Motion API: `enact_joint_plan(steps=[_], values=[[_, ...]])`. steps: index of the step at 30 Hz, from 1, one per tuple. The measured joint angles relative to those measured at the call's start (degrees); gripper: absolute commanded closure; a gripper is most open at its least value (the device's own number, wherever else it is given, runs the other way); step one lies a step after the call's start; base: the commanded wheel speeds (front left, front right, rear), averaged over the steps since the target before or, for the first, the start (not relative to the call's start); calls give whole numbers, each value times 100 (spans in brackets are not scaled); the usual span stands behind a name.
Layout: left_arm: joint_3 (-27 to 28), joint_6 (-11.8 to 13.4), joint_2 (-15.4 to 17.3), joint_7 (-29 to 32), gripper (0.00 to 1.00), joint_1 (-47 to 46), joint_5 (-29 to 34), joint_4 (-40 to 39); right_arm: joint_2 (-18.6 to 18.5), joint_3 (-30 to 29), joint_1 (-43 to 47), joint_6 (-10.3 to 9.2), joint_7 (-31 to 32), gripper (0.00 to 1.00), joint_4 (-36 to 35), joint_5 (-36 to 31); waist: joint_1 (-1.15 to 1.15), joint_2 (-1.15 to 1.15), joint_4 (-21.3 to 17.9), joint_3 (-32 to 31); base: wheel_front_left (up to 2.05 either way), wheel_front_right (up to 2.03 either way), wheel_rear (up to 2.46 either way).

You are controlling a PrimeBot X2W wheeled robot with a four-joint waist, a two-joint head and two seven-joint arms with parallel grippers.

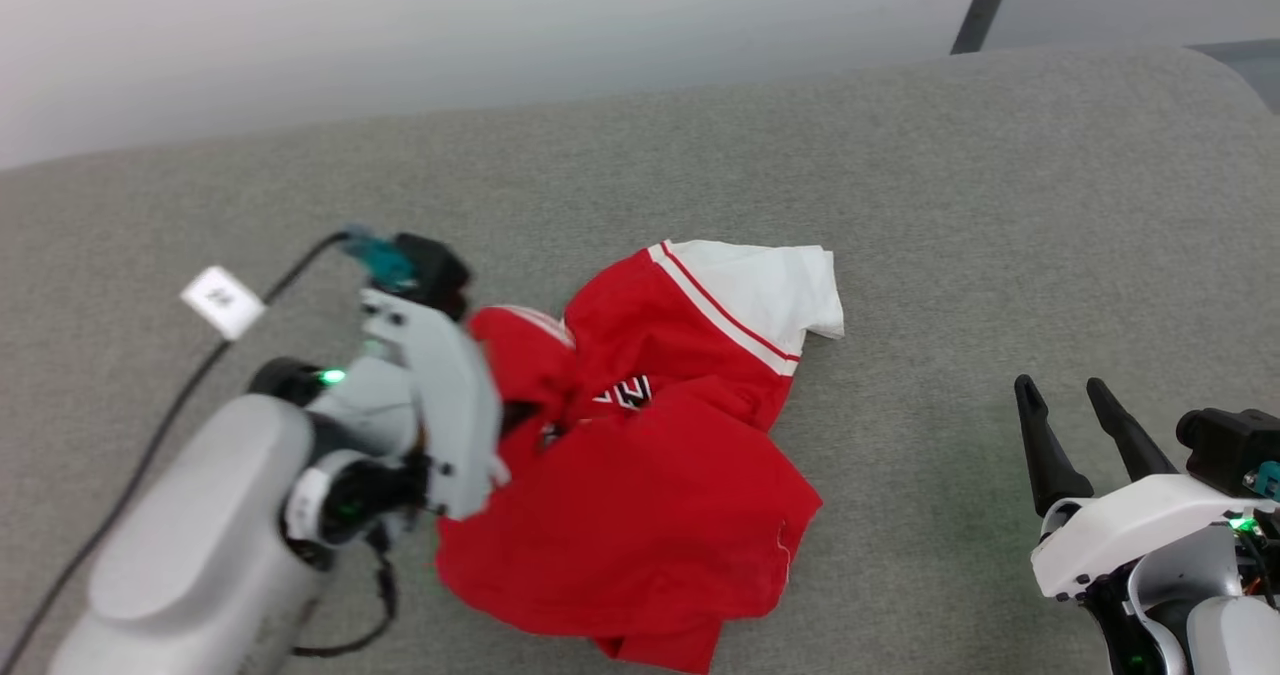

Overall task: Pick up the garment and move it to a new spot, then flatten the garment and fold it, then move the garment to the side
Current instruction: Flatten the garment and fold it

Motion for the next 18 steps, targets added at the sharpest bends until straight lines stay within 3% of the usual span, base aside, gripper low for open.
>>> enact_joint_plan(steps=[7, 12, 14, 16, 17, 18], values=[[-468, -5, -447, 398, 100, 55, -153, -877, 29, 10, -1, 0, -57, 0, 44, 15, 0, 0, -221, 51, 0, 0, 0], [-816, 25, -553, 568, 97, 250, -86, -1126, 57, 26, -4, 0, -93, 0, 94, 52, 0, 0, -350, 126, 0, 0, 0], [-943, 47, -592, 586, 79, 344, -36, -1138, 67, 26, -9, 0, -126, 0, 112, 58, 0, 0, -388, 171, 0, 0, 0], [-1046, 45, -593, 578, 68, 439, 27, -1090, 74, 34, -26, 0, -147, 0, 142, 73, 0, 0, -419, 212, 0, 0, 0], [-1091, 44, -598, 545, 57, 489, 62, -1053, 80, 35, -41, 0, -167, 0, 160, 99, 0, 0, -431, 233, 0, 0, 0], [-1143, 30, -599, 530, 35, 526, 111, -1017, 86, 37, -63, 0, -176, 0, 174, 116, 0, 0, -439, 255, 0, 0, 0]])
